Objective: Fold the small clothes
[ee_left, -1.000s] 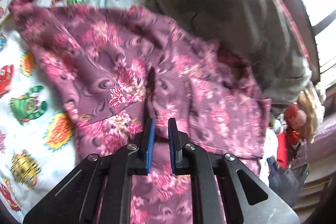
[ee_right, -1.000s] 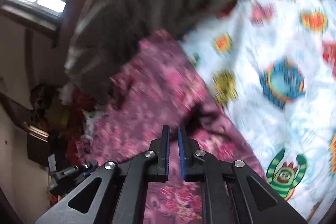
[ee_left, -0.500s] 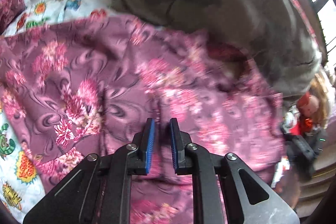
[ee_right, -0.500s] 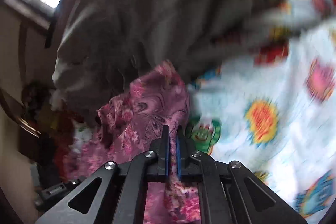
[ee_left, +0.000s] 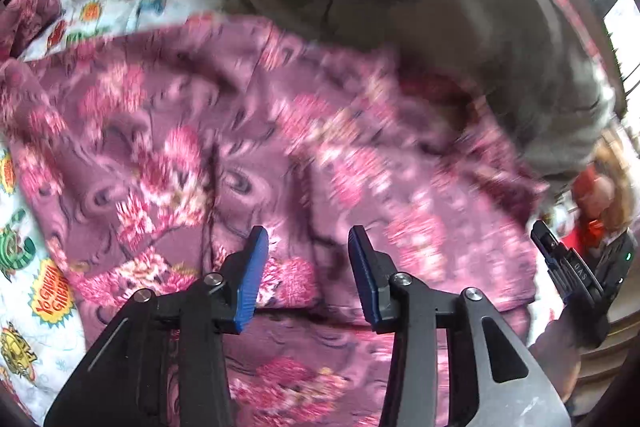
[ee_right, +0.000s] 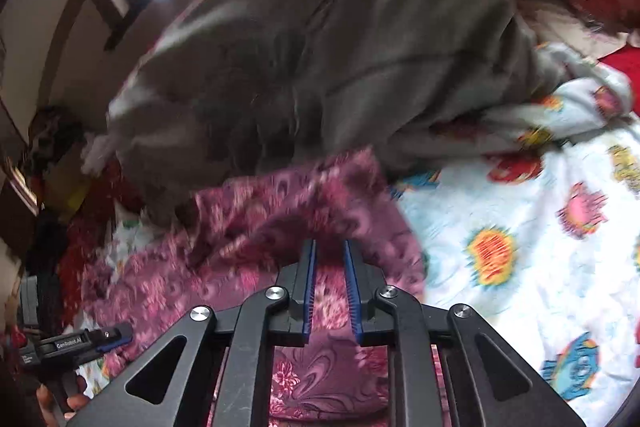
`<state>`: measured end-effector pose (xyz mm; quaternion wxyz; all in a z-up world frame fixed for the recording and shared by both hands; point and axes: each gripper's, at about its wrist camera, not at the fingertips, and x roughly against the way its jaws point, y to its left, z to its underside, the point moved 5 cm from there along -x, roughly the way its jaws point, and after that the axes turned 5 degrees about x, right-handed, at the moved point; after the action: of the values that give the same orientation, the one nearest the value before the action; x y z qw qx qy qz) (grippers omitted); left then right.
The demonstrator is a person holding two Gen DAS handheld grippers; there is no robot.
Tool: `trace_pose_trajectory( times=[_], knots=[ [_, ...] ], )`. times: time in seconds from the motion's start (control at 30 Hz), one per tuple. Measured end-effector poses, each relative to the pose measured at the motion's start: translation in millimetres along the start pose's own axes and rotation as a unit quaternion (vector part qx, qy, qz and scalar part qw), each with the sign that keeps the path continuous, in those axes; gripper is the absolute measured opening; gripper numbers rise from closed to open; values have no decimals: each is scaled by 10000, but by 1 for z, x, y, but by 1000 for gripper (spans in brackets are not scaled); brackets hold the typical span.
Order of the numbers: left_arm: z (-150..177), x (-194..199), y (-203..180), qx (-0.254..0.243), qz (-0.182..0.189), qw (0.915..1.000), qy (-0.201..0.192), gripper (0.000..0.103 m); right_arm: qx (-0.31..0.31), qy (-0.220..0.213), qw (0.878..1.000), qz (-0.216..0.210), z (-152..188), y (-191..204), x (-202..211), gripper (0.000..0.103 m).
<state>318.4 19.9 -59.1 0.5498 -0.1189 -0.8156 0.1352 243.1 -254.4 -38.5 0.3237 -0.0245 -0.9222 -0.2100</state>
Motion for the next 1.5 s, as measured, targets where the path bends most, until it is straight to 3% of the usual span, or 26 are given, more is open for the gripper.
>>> trace_pose_trajectory(
  times=[0.03,0.07,0.2,0.3,0.5,0.53,0.67,0.73,0.83,0.97,1.1,1.17,1.23,1.37,1.47,1.5],
  knots=[
    [2,-5,2,-34,-32,10000,5,39,24,335,9994,104,8,-2,-16,22],
    [2,-1,-1,-80,-36,10000,-32,39,45,733,9969,296,16,5,-38,19],
    [0,24,-8,-113,294,9994,-108,39,-123,243,9993,252,8,9,-22,23],
    [-8,32,-12,-169,283,9989,-334,40,-220,-187,9995,88,-10,15,-16,24],
    [-7,-8,-2,100,92,9999,-50,40,-60,111,9990,426,-17,19,-61,22],
    [-5,-7,-4,-8,56,9998,-189,40,-89,403,9978,514,-12,8,-66,22],
    [-2,-5,-16,-484,-206,9984,-209,44,38,519,9974,496,-21,11,-78,22],
    [-3,1,-18,-459,-145,9987,-137,44,134,635,9966,507,-28,16,-72,22],
    [-5,20,-15,-307,15,9991,-280,44,90,262,9993,237,-25,21,-39,25],
    [-16,36,4,-38,-182,9985,-517,44,-203,115,9997,110,0,10,-10,25],
    [-30,34,39,643,-151,9973,-311,44,-427,283,9987,19,29,-8,-9,27],
    [-31,32,47,783,-159,9967,-174,44,-436,-67,9990,-50,37,-13,-5,27],
    [-31,22,45,771,-121,9969,-30,45,-356,-204,9992,-32,40,-13,-6,27],
    [-15,5,26,711,335,9960,429,48,-396,-269,9988,-104,38,-12,-7,27],
    [-9,-1,10,502,147,9979,382,52,-503,-308,9980,-242,44,-19,-5,27],
    [-9,1,5,394,57,9988,297,40,-517,-314,9978,-259,43,-19,-6,27]
  ],
)
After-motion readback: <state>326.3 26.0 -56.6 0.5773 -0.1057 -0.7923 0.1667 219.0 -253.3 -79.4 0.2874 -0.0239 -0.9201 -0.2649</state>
